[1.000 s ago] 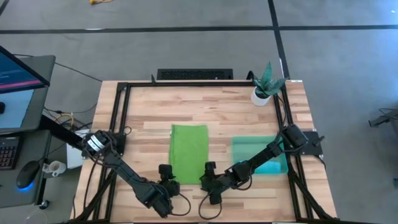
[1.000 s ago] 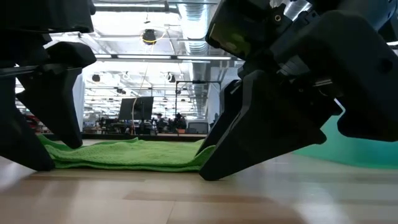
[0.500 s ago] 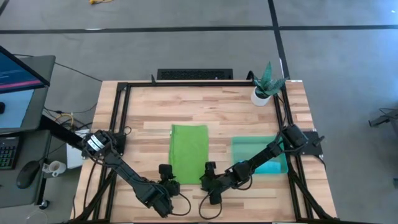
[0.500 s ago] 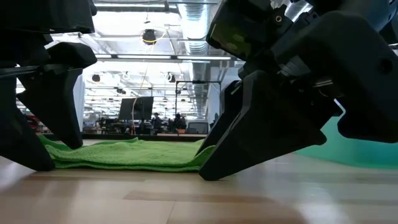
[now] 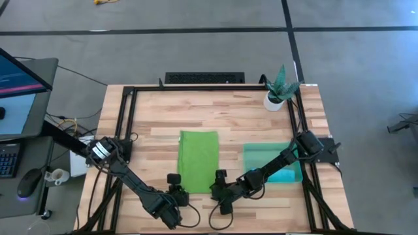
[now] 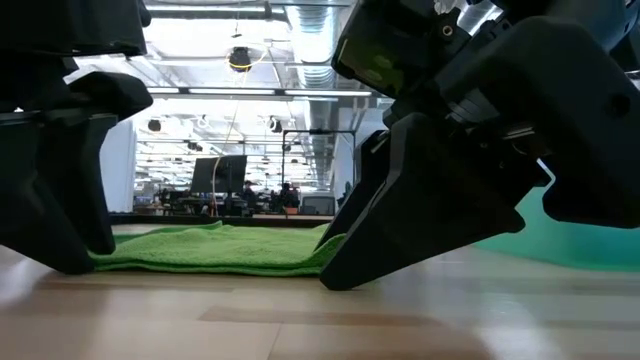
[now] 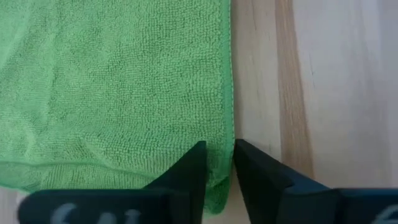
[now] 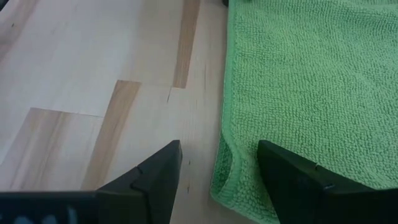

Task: Roll microfiber towels into tight, uniform cylinder then place into a basket
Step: Fold the green microfiber towel

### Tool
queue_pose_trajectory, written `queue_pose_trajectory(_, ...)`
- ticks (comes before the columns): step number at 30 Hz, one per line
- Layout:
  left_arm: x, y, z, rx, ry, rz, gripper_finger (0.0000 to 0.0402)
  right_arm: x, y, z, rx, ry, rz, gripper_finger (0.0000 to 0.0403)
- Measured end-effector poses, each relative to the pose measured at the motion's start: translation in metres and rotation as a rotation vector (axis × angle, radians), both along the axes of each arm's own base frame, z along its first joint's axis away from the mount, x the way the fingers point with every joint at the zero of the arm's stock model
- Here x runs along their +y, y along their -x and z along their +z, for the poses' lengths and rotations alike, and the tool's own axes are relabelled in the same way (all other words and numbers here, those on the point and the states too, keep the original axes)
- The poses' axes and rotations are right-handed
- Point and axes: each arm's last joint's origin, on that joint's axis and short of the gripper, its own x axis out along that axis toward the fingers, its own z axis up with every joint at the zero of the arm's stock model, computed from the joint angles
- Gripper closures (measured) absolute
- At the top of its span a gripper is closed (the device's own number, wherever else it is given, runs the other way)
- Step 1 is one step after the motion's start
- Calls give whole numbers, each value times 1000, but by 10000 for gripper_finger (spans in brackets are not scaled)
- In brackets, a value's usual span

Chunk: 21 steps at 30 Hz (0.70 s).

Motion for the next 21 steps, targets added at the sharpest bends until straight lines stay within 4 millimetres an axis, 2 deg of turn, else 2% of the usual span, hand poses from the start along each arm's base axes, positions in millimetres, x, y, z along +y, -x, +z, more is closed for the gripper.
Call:
queue_pose_trajectory(4, -1, -1, -1, -17, 17, 14, 361, 0, 0, 0, 0, 0, 0, 169)
queue_pose_trajectory(8, -2, -2, -1, -42, 46, 40, 393, 0, 1, -1, 18, -26, -2, 199)
queue_pose_trajectory(12, -2, -3, -1, -64, 70, 82, 396, 0, 1, -1, 29, -53, -35, 251)
queue_pose_trajectory(19, -3, -3, -1, -78, 87, 112, 399, 0, 2, -1, 43, -156, -167, 370)
queue_pose_trajectory(21, -3, -3, -1, -79, 88, 112, 399, 3, 4, -1, 43, -162, -165, 391)
